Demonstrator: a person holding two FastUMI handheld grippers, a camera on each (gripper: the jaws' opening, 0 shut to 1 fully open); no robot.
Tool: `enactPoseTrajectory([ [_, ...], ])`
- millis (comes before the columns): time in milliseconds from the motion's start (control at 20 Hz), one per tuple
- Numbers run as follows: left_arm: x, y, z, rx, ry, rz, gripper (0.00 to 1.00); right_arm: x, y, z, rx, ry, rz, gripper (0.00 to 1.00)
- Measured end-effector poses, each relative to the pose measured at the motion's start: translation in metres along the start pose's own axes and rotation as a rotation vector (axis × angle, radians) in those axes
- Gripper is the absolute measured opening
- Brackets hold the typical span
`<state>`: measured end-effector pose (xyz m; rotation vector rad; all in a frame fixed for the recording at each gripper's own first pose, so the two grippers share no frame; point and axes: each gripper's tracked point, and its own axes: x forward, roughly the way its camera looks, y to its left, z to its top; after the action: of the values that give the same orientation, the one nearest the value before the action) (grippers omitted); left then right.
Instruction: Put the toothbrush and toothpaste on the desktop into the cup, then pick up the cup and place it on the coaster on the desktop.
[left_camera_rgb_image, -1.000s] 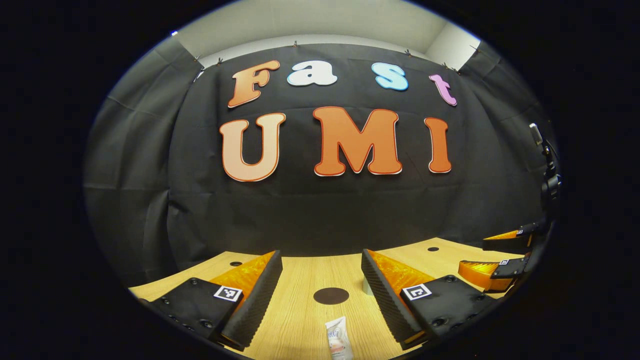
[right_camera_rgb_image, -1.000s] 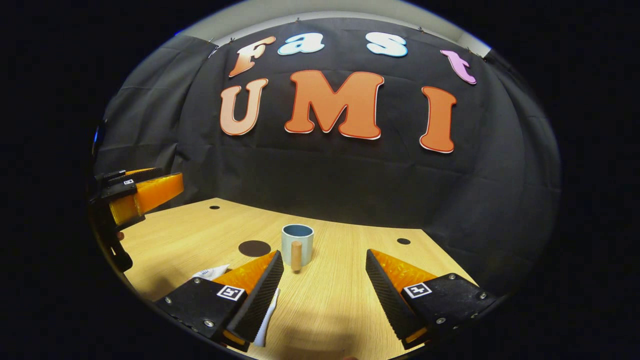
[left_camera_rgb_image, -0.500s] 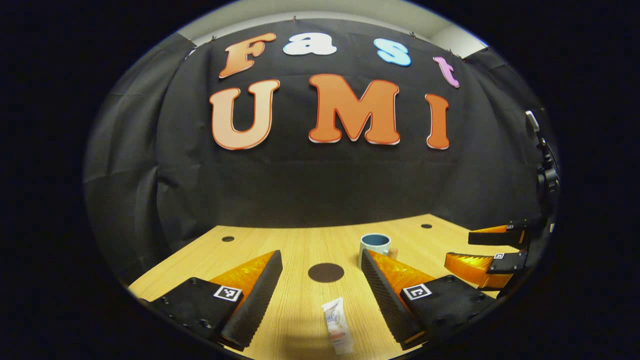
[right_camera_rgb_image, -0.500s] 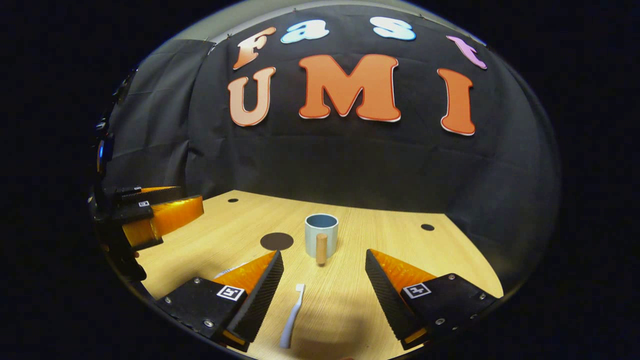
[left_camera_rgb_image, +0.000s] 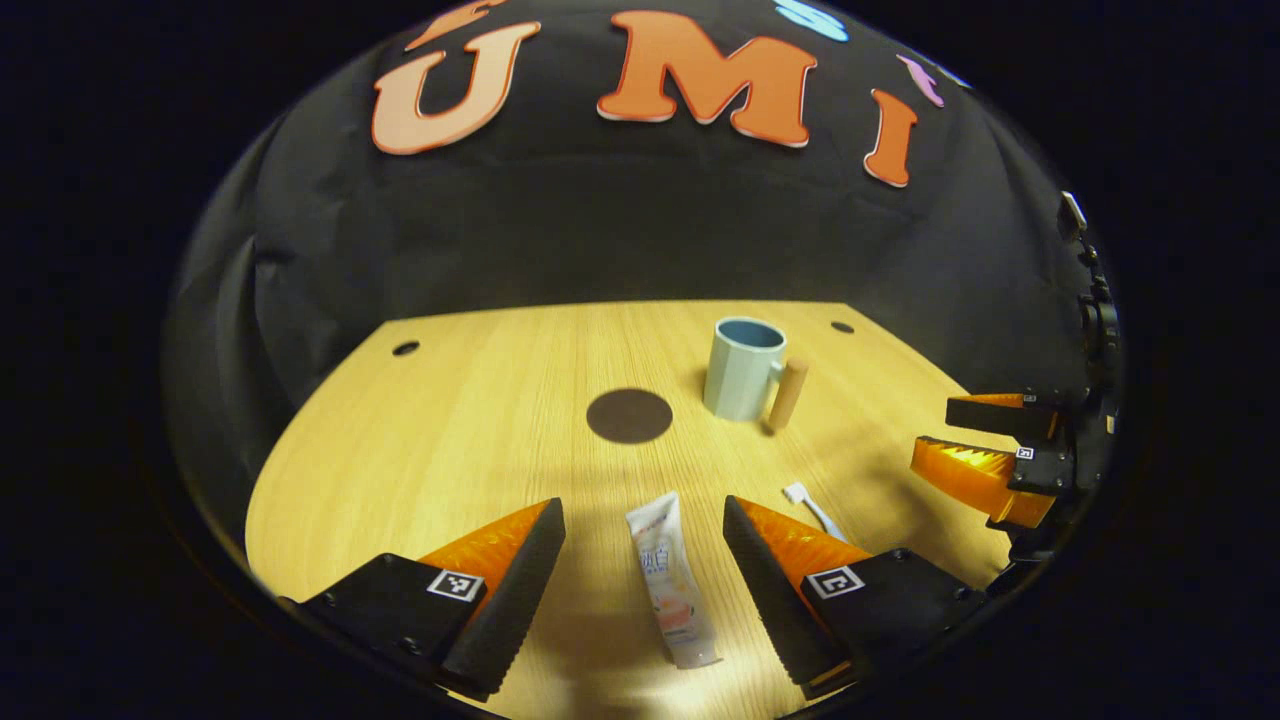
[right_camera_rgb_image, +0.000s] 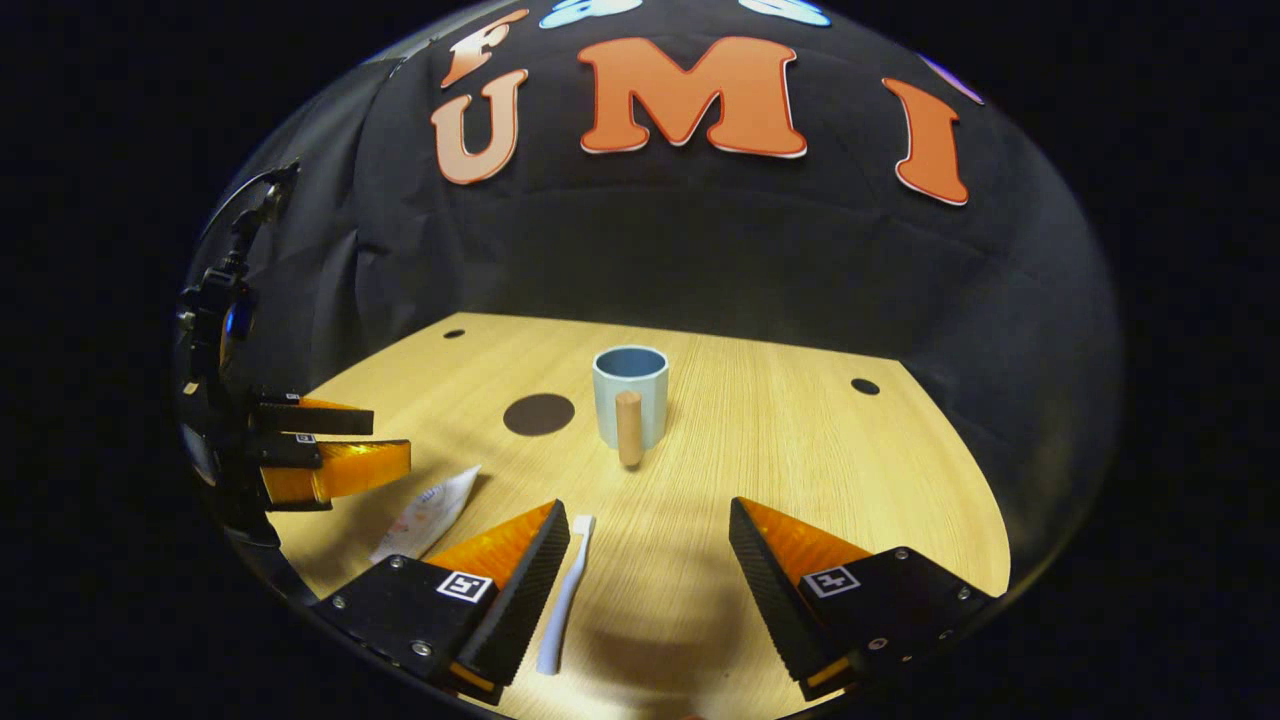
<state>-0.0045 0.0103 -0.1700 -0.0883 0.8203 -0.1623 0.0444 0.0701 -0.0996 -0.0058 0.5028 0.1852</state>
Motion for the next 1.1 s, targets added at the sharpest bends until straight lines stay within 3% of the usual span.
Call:
enactPoseTrajectory([
  [450,0.023,-0.005,-0.04,-0.023,0.27,-0.069,0.98,-0.007,0.006,-0.014,0.054,0.21,0.077,0.95],
  [700,0.034,-0.015,-0.057,-0.078,0.385,-0.108,0.98,-0.015,0.007,-0.016,0.091,0.32,0.115,0.9],
  [900,0.038,-0.014,-0.06,-0.085,0.433,-0.091,0.82,-0.012,0.013,-0.032,0.096,0.376,0.124,0.88],
  [1000,0.042,-0.015,-0.061,-0.084,0.447,-0.081,0.5,-0.012,0.014,-0.035,0.101,0.391,0.128,0.84],
  [1050,0.037,-0.02,-0.06,-0.108,0.457,-0.095,0.48,-0.01,0.017,-0.037,0.102,0.397,0.133,0.84],
  [1100,0.036,-0.017,-0.057,-0.123,0.453,-0.087,0.36,-0.01,0.024,-0.038,0.104,0.407,0.141,0.83],
])
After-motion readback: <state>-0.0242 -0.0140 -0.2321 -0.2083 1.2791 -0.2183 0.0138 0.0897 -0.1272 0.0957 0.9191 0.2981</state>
